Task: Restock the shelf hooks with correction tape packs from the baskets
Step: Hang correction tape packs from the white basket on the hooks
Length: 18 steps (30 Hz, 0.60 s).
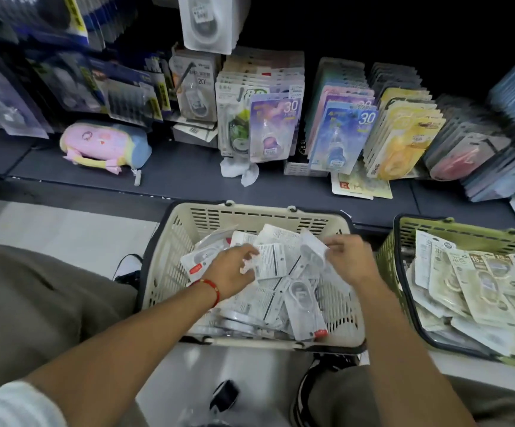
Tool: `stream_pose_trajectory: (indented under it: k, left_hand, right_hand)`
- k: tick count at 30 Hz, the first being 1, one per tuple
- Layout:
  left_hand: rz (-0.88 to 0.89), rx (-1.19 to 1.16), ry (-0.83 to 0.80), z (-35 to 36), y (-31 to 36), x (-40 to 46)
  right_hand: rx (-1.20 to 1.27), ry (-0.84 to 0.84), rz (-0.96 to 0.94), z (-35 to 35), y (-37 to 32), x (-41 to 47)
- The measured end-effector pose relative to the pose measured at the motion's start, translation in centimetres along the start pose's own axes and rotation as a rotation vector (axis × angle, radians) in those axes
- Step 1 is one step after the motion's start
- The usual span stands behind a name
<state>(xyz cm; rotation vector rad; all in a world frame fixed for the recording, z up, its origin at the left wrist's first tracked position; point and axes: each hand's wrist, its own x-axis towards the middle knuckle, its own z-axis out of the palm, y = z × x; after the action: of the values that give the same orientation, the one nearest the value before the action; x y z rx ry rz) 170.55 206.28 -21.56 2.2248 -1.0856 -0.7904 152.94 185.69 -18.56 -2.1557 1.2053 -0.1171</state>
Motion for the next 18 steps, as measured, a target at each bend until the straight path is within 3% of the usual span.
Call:
stream_pose_trajectory:
  k: [2, 4, 6, 8, 10, 12, 16, 18]
  left_hand:
    - [0.074, -0.104, 0.052, -0.8, 0.9, 0.3]
    - [0.162, -0.061, -0.04, -1.8, 1.7, 0.4]
    - [0.21, 0.06, -0.169, -2.4, 1.7, 0.3]
    - [0.138, 0.12, -0.205, -2.7, 0.8, 0.0]
    - [0.017, 0.12, -0.138, -3.1, -1.1, -0.6]
    - [-0.131, 0.047, -0.073, -3.7, -3.4, -1.5]
    - [-0.329, -0.183, -0.029, -4.6, -6.5, -2.8]
    - [-0.347, -0.257, -0.005, -4.6, -7.2, -2.9]
  right_hand:
    - [0.057, -0.169, -0.119, -1.4, -1.9, 0.0]
    - [0.154, -0.378, -0.198, -1.3, -4.0, -0.2]
    - [0.229, -0.461, -0.246, 0.2, -5.6, -0.4]
    - [0.293, -0.422, -0.232, 2.2, -6.1, -0.5]
    - [0.347, -0.25, -0.171, 4.2, -5.1, -0.5]
    - [0.235, -0.151, -0.068, 6.0, -3.1, -0.4]
    - [-0.065, -0.457, 0.127, 10.8, 0.6, -2.1]
    - [-0.09, -0.455, 0.108, 12.5, 1.0, -2.8]
